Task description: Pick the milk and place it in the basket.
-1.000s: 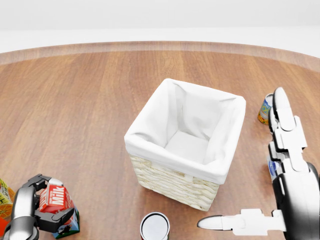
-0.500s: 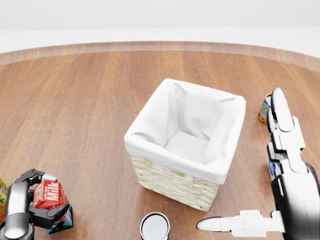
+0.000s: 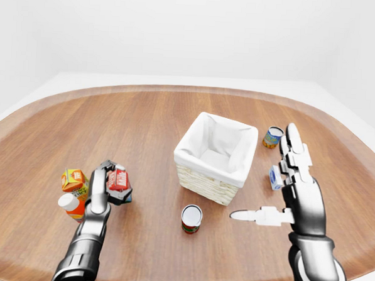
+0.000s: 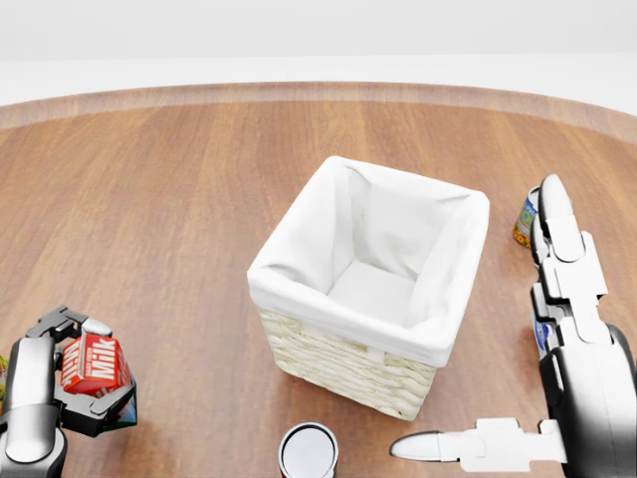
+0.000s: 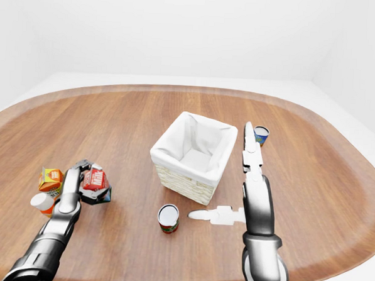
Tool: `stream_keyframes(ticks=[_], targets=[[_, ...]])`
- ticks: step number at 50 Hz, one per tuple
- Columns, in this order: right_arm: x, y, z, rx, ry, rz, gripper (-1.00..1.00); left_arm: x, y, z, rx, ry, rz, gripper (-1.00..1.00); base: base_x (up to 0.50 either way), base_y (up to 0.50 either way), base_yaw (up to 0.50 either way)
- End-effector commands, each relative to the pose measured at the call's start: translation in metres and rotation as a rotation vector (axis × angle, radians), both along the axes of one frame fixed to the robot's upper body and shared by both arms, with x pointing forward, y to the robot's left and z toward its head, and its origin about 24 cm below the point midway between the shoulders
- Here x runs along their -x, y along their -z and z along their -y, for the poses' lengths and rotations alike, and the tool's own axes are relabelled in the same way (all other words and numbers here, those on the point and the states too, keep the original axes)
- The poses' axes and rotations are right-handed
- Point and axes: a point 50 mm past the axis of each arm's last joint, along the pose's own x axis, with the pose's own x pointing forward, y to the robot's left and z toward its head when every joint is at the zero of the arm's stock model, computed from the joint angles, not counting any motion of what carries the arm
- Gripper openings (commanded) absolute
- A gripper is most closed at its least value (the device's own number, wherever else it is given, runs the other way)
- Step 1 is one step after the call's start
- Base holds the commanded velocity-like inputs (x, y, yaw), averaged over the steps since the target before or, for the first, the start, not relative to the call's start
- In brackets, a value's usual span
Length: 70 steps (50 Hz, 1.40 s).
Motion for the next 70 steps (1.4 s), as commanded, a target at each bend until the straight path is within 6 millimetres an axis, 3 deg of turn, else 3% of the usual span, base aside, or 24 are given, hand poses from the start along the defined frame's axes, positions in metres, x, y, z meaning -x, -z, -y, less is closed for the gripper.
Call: stream_keyframes(ticks=[1, 7, 12, 47, 70], targets=[[-0.001, 0.000, 0.000, -0.001, 0.000, -0.002, 1.00, -0.008, -0.022, 0.002, -0.065, 0.020, 0.088, -1.00, 0.00, 0.00, 0.00], [0.000, 0.000, 0.000, -0.001, 0.000, -0.001, 1.00, -0.009, -0.026, 0.003, -0.066, 0.029, 0.105, -1.00, 0.00, 0.00, 0.00], [0.000, 0.001, -0.001, 0.001, 0.000, -0.001, 1.00, -0.011, -0.047, 0.006, -0.075, 0.063, 0.192, -1.00, 0.00, 0.00, 0.00], [0.000, 0.003, -0.001, 0.002, -0.003, -0.006, 1.00, -0.014, -0.133, 0.016, -0.201, 0.190, 0.491, -1.00, 0.00, 0.00, 0.00], [0.000, 0.003, -0.002, 0.001, -0.006, -0.006, 1.00, -0.026, -0.158, 0.024, -0.211, 0.210, 0.524, -1.00, 0.00, 0.00, 0.00]])
